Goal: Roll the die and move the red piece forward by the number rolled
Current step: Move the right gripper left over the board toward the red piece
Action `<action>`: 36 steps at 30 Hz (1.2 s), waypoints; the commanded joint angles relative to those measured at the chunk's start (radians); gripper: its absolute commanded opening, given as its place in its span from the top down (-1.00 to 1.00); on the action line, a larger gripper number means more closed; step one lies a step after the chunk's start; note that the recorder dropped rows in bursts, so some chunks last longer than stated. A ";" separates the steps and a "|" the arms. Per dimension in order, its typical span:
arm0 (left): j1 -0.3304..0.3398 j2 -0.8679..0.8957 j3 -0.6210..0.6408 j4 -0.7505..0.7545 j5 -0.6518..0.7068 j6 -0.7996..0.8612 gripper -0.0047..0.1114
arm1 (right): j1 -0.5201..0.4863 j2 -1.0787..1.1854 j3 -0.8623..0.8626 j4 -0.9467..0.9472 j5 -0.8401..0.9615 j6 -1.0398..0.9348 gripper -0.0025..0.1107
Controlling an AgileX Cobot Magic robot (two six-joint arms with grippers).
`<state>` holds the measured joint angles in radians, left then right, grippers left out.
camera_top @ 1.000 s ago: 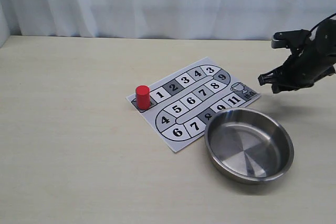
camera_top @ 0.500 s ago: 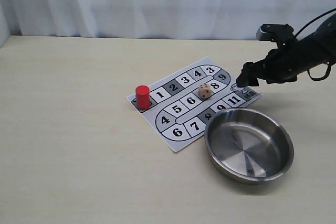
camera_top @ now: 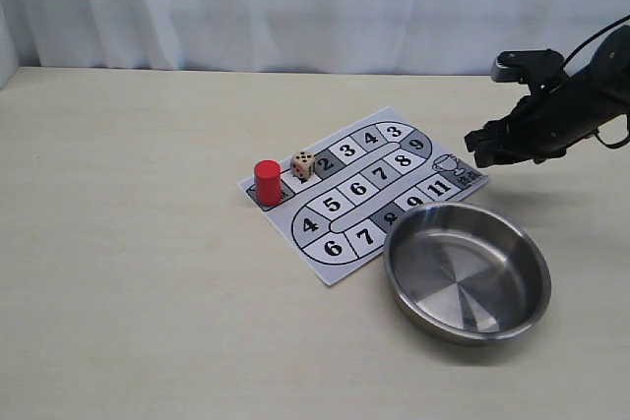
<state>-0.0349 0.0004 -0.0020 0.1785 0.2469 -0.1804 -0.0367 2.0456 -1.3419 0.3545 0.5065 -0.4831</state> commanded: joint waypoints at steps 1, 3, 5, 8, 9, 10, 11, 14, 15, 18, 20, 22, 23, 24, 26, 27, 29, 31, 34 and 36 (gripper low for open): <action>0.000 0.000 0.002 -0.005 -0.013 -0.004 0.92 | -0.007 -0.001 -0.008 -0.009 -0.001 0.006 0.46; 0.000 0.000 0.002 -0.005 -0.013 -0.004 0.92 | -0.007 -0.006 -0.008 -0.009 0.021 0.004 0.78; 0.000 0.000 0.002 -0.005 -0.013 -0.004 0.92 | -0.007 -0.026 -0.008 0.021 0.043 -0.035 0.89; 0.000 0.000 0.002 -0.005 -0.013 -0.004 0.92 | 0.001 -0.071 -0.008 0.031 0.076 -0.056 0.89; 0.000 0.000 0.002 -0.005 -0.013 -0.004 0.92 | 0.005 -0.081 -0.008 0.026 0.089 -0.056 0.89; 0.000 0.000 0.002 -0.005 -0.013 -0.004 0.92 | 0.018 -0.088 -0.008 0.022 0.097 -0.056 0.89; 0.000 0.000 0.002 -0.005 -0.013 -0.004 0.92 | 0.040 -0.095 -0.008 0.022 0.114 -0.077 0.89; 0.000 0.000 0.002 -0.005 -0.013 -0.004 0.92 | 0.129 -0.101 -0.019 0.022 0.123 -0.077 0.89; 0.000 0.000 0.002 -0.005 -0.013 -0.004 0.92 | 0.158 -0.099 -0.032 0.022 0.127 -0.077 0.89; 0.000 0.000 0.002 -0.005 -0.013 -0.004 0.92 | 0.215 -0.097 -0.069 0.022 0.164 -0.071 0.89; 0.000 0.000 0.002 -0.005 -0.013 -0.004 0.92 | 0.239 -0.092 -0.096 0.020 0.199 -0.027 0.89; 0.000 0.000 0.002 -0.005 -0.013 -0.004 0.92 | 0.264 -0.080 -0.128 -0.009 0.233 0.016 0.89; 0.000 0.000 0.002 -0.005 -0.013 -0.004 0.92 | 0.273 -0.074 -0.141 -0.027 0.240 0.030 0.89; 0.000 0.000 0.002 -0.005 -0.013 -0.004 0.92 | 0.284 -0.065 -0.157 -0.041 0.252 0.051 0.89; 0.000 0.000 0.002 -0.005 -0.013 -0.004 0.92 | 0.300 -0.044 -0.190 -0.049 0.269 0.074 0.89; 0.000 0.000 0.002 -0.005 -0.013 -0.004 0.92 | 0.309 -0.030 -0.207 -0.049 0.279 0.079 0.89; 0.000 0.000 0.002 -0.005 -0.013 -0.004 0.92 | 0.328 0.001 -0.238 -0.049 0.300 0.081 0.89; 0.000 0.000 0.002 -0.005 -0.013 -0.004 0.92 | 0.344 0.034 -0.273 -0.049 0.321 0.109 0.89; 0.000 0.000 0.002 -0.005 -0.013 -0.004 0.92 | 0.364 0.081 -0.321 -0.057 0.351 0.134 0.89; 0.000 0.000 0.002 -0.005 -0.013 -0.004 0.92 | 0.372 0.111 -0.354 -0.054 0.382 0.140 0.89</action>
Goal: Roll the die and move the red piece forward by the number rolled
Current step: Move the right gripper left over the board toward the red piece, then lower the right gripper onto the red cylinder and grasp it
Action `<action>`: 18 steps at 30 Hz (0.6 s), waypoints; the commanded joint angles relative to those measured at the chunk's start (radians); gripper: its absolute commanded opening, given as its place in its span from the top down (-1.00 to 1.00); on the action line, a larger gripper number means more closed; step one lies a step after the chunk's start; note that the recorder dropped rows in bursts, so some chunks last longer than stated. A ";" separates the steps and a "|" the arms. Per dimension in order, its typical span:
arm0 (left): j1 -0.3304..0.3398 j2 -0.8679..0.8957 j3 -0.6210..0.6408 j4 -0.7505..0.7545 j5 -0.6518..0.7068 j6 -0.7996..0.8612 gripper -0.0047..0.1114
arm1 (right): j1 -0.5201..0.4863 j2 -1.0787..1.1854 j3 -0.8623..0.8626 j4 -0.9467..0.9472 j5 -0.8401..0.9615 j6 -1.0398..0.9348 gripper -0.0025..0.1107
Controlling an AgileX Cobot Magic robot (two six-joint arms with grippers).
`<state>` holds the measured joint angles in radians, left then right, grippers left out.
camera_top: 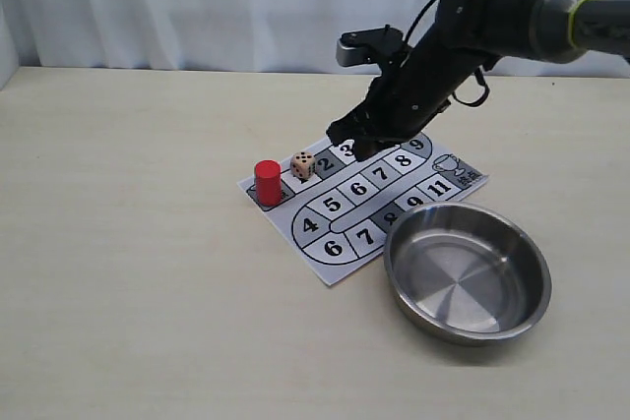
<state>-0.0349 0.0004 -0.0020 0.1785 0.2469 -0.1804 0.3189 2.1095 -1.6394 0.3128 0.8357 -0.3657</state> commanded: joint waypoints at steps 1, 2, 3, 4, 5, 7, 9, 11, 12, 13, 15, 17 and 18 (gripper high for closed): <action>0.000 0.000 0.002 -0.005 -0.013 -0.004 0.92 | 0.019 0.064 -0.075 -0.016 0.069 0.034 0.89; 0.000 0.000 0.002 -0.005 -0.013 -0.004 0.92 | 0.021 0.081 -0.092 -0.023 0.083 0.045 0.89; 0.000 0.000 0.002 -0.005 -0.013 -0.004 0.92 | 0.021 0.097 -0.109 -0.023 0.094 0.046 0.89; 0.000 0.000 0.002 -0.005 -0.013 -0.004 0.92 | 0.021 0.113 -0.125 -0.020 0.103 0.049 0.89; 0.000 0.000 0.002 -0.005 -0.013 -0.004 0.92 | 0.021 0.129 -0.140 -0.020 0.105 0.049 0.89; 0.000 0.000 0.002 -0.005 -0.013 -0.004 0.92 | 0.021 0.150 -0.159 -0.020 0.105 0.049 0.89; 0.000 0.000 0.002 -0.005 -0.013 -0.004 0.92 | 0.021 0.169 -0.173 -0.018 0.088 0.029 0.89; 0.000 0.000 0.002 -0.005 -0.013 -0.004 0.92 | 0.021 0.179 -0.176 -0.014 0.048 0.012 0.89; 0.000 0.000 0.002 -0.005 -0.015 -0.004 0.92 | 0.021 0.183 -0.176 -0.014 0.022 0.010 0.89; 0.000 0.000 0.002 -0.005 -0.015 -0.004 0.92 | 0.021 0.188 -0.176 -0.009 -0.003 0.010 0.89; 0.000 0.000 0.002 -0.005 -0.013 -0.004 0.92 | 0.021 0.195 -0.176 0.020 -0.031 -0.020 0.89; 0.000 0.000 0.002 -0.005 -0.013 -0.004 0.92 | 0.021 0.203 -0.176 0.077 -0.026 -0.097 0.89; 0.000 0.000 0.002 -0.005 -0.013 -0.004 0.92 | 0.021 0.205 -0.176 0.097 -0.016 -0.113 0.89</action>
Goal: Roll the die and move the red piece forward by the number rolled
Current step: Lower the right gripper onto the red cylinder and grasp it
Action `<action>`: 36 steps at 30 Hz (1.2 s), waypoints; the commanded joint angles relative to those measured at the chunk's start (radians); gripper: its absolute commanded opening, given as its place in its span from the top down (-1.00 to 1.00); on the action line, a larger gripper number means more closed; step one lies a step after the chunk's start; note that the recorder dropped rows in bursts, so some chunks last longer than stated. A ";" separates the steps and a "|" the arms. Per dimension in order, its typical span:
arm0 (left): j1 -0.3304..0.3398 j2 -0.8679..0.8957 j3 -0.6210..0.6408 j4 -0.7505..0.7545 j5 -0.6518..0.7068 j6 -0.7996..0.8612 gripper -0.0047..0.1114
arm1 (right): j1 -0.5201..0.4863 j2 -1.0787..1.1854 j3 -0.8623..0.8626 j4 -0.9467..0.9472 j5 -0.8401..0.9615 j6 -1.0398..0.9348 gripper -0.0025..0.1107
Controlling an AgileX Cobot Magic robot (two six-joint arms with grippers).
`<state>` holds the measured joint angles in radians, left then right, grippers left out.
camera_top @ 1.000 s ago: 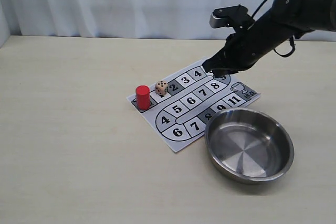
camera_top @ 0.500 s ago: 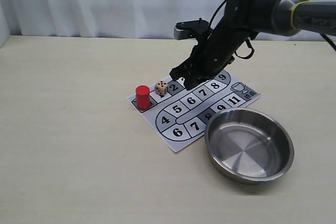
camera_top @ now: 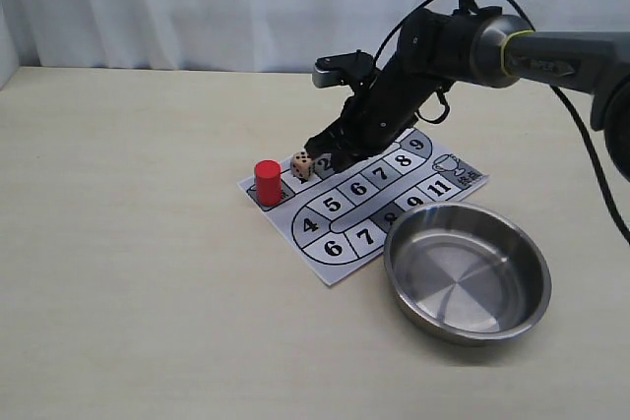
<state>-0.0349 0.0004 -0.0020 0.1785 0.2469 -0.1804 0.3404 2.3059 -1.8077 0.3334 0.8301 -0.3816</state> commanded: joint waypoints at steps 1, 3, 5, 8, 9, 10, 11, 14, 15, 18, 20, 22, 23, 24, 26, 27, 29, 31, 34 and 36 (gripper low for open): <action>0.000 0.000 0.002 -0.005 -0.013 -0.004 0.92 | 0.000 0.016 -0.007 0.081 -0.002 -0.105 0.89; 0.000 0.000 0.002 -0.005 -0.013 -0.004 0.92 | 0.000 0.023 -0.007 0.077 -0.002 -0.105 0.89; 0.000 0.000 0.002 -0.005 -0.013 -0.004 0.92 | 0.000 0.030 -0.007 0.077 -0.004 -0.105 0.89; 0.000 0.000 0.002 -0.005 -0.013 -0.004 0.92 | 0.004 0.046 -0.007 0.077 -0.007 -0.124 0.89; 0.000 0.000 0.002 -0.005 -0.013 -0.004 0.92 | 0.006 0.048 -0.007 0.077 -0.007 -0.136 0.89; 0.000 0.000 0.002 -0.005 -0.013 -0.004 0.92 | 0.012 0.051 -0.007 0.077 -0.009 -0.142 0.89; 0.000 0.000 0.002 -0.005 -0.013 -0.004 0.92 | 0.012 0.052 -0.007 0.077 -0.014 -0.147 0.89; 0.000 0.000 0.002 -0.005 -0.013 -0.004 0.92 | 0.020 0.054 -0.007 0.074 -0.021 -0.156 0.89; 0.000 0.000 0.002 -0.005 -0.013 -0.004 0.92 | 0.023 0.054 -0.007 0.073 -0.021 -0.156 0.89; 0.000 0.000 0.002 -0.005 -0.013 -0.004 0.92 | 0.023 0.054 -0.007 0.073 -0.021 -0.156 0.89; 0.000 0.000 0.002 -0.005 -0.013 -0.004 0.92 | 0.023 0.054 -0.007 0.073 -0.021 -0.156 0.89; 0.000 0.000 0.002 -0.005 -0.013 -0.004 0.92 | 0.023 0.054 -0.007 0.073 -0.021 -0.156 0.89; 0.000 0.000 0.002 -0.005 -0.013 -0.004 0.92 | 0.023 0.054 -0.007 0.073 -0.021 -0.156 0.89; 0.000 0.000 0.002 -0.005 -0.013 -0.004 0.92 | 0.023 0.054 -0.007 0.073 -0.021 -0.156 0.89; 0.000 0.000 0.002 -0.005 -0.013 -0.004 0.92 | 0.023 0.054 -0.007 0.073 -0.021 -0.156 0.89; 0.000 0.000 0.002 -0.005 -0.013 -0.004 0.92 | 0.023 0.054 -0.007 0.073 -0.021 -0.156 0.89; 0.000 0.000 0.002 -0.005 -0.013 -0.004 0.92 | 0.023 0.054 -0.007 0.073 -0.021 -0.156 0.89; 0.000 0.000 0.002 -0.005 -0.013 -0.004 0.92 | 0.023 0.054 -0.007 0.073 -0.021 -0.156 0.89; 0.000 0.000 0.002 -0.005 -0.013 -0.004 0.92 | 0.023 0.054 -0.007 0.073 -0.021 -0.156 0.89; 0.000 0.000 0.002 -0.005 -0.013 -0.004 0.92 | 0.023 0.054 -0.007 0.073 -0.021 -0.156 0.89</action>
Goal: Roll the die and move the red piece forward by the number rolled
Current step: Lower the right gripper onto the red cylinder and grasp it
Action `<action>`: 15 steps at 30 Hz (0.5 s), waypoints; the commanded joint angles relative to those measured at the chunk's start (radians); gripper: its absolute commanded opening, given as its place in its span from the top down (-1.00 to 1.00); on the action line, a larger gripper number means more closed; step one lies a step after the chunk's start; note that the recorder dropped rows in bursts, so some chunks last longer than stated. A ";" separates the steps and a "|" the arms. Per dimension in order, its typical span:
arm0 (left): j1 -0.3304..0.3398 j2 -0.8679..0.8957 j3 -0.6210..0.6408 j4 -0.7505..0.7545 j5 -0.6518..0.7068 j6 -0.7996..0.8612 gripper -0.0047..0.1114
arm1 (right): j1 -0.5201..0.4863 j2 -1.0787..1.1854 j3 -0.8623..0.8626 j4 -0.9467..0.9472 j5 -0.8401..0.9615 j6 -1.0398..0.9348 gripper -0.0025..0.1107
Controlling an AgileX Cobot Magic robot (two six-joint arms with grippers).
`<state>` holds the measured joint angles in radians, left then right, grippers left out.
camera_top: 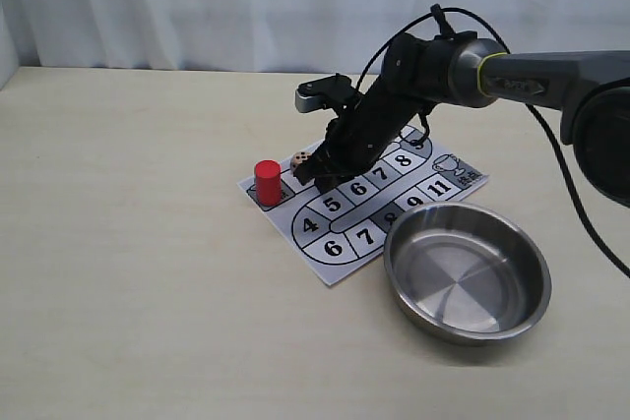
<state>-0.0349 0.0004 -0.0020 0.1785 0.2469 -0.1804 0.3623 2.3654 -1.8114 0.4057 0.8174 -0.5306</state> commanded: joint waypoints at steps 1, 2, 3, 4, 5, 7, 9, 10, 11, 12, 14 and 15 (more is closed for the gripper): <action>0.000 0.000 0.002 -0.005 -0.013 -0.004 0.92 | 0.001 -0.006 -0.003 0.000 -0.008 -0.007 0.89; 0.000 0.000 0.002 -0.005 -0.013 -0.004 0.92 | 0.001 -0.006 -0.003 0.000 -0.008 -0.007 0.89; 0.000 0.000 0.002 -0.005 -0.013 -0.004 0.92 | 0.001 -0.006 -0.003 0.000 -0.008 -0.007 0.89; 0.000 0.000 0.002 -0.005 -0.013 -0.004 0.92 | 0.001 -0.006 -0.003 0.000 -0.008 -0.007 0.89; 0.000 0.000 0.002 -0.005 -0.013 -0.004 0.92 | 0.001 -0.006 -0.003 0.000 -0.008 -0.007 0.89; 0.000 0.000 0.002 -0.005 -0.013 -0.004 0.92 | 0.001 -0.008 -0.003 0.001 -0.005 -0.007 0.89; 0.000 0.000 0.002 -0.005 -0.013 -0.004 0.92 | 0.001 -0.020 -0.003 0.001 -0.001 -0.007 0.88; 0.000 0.000 0.002 -0.005 -0.013 -0.004 0.92 | 0.001 -0.026 -0.003 0.001 -0.001 -0.007 0.88; 0.000 0.000 0.002 -0.005 -0.013 -0.004 0.92 | 0.001 -0.037 -0.003 0.001 -0.001 -0.007 0.88; 0.000 0.000 0.002 -0.005 -0.013 -0.004 0.92 | 0.001 -0.049 -0.003 0.001 0.007 -0.007 0.88; 0.000 0.000 0.002 -0.005 -0.013 -0.004 0.92 | 0.001 -0.072 -0.003 0.004 0.021 -0.007 0.84; 0.000 0.000 0.002 -0.005 -0.013 -0.004 0.92 | 0.001 -0.085 -0.003 0.004 0.026 -0.007 0.77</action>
<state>-0.0349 0.0004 -0.0020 0.1785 0.2469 -0.1804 0.3623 2.3229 -1.8114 0.4057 0.8256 -0.5311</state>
